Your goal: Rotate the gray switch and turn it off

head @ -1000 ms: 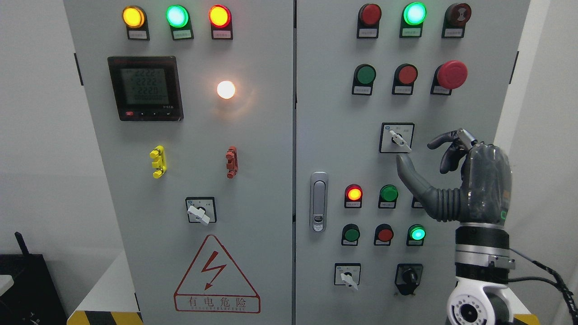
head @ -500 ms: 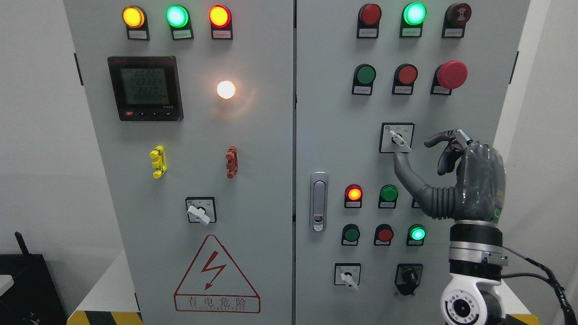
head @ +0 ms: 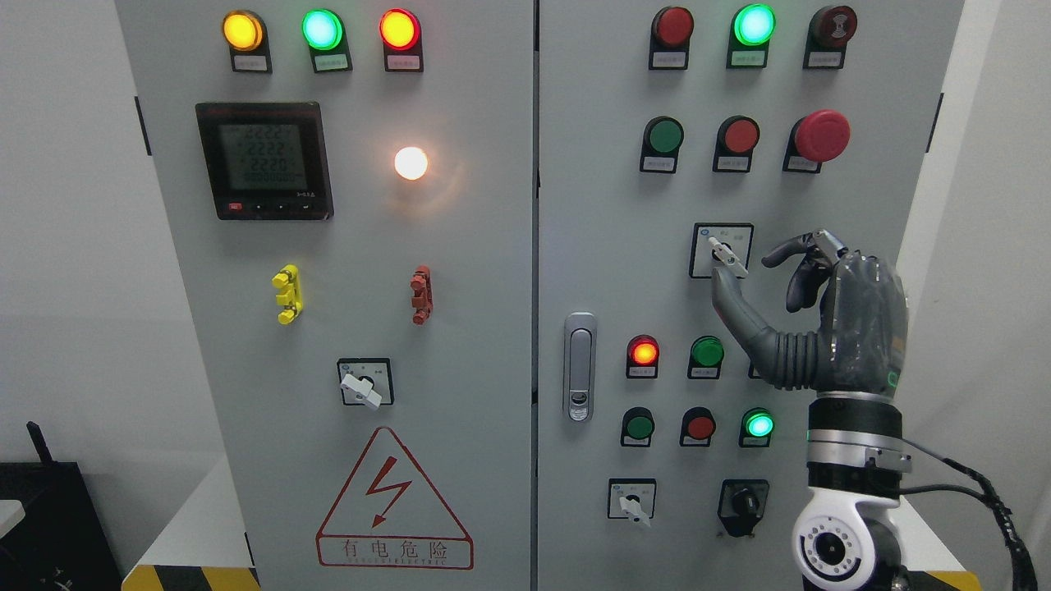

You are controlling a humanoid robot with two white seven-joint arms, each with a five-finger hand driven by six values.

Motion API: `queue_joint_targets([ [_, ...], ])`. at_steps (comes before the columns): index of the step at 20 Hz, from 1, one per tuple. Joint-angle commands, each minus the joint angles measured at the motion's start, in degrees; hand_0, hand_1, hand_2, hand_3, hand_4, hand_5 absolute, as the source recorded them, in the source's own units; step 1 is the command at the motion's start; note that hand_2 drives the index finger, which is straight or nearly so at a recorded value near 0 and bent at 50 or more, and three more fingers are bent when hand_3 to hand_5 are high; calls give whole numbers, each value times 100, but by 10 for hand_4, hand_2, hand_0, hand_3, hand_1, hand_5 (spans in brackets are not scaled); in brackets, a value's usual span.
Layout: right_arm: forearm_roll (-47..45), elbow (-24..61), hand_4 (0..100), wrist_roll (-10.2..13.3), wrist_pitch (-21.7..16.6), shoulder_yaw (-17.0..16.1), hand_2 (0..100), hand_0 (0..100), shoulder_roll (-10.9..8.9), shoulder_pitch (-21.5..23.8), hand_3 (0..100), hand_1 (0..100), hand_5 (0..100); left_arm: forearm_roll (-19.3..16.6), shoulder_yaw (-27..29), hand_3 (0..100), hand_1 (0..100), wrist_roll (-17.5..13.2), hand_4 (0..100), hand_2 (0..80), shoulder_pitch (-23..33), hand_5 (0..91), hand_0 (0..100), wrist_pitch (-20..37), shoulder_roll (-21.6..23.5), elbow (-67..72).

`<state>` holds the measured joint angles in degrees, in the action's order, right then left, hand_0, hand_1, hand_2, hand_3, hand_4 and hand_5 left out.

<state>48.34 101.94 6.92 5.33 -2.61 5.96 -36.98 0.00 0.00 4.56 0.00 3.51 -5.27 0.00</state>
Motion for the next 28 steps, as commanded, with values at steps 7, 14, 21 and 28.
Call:
queue_joint_targets([
  [7, -44, -376, 981, 11, 12, 32, 603, 95, 1, -169, 980, 483, 1000, 114, 44, 0, 389, 1, 0, 0, -53, 0, 120, 27, 0, -149],
  [14, -44, -420, 980, 11, 91, 32, 606, 93, 1, -204, 978, 491, 1000, 106, 44, 0, 389, 1, 0, 0, -53, 0, 120, 27, 0, -149],
  [21, -44, -420, 980, 11, 91, 50, 613, 101, 1, -257, 976, 491, 1000, 106, 44, 0, 389, 1, 0, 0, -53, 0, 120, 36, 0, -149],
  [28, -44, -420, 980, 11, 171, 50, 622, 114, -8, -257, 975, 489, 1000, 114, 44, 0, 389, 1, 0, 0, -53, 0, 120, 36, 0, -149],
])
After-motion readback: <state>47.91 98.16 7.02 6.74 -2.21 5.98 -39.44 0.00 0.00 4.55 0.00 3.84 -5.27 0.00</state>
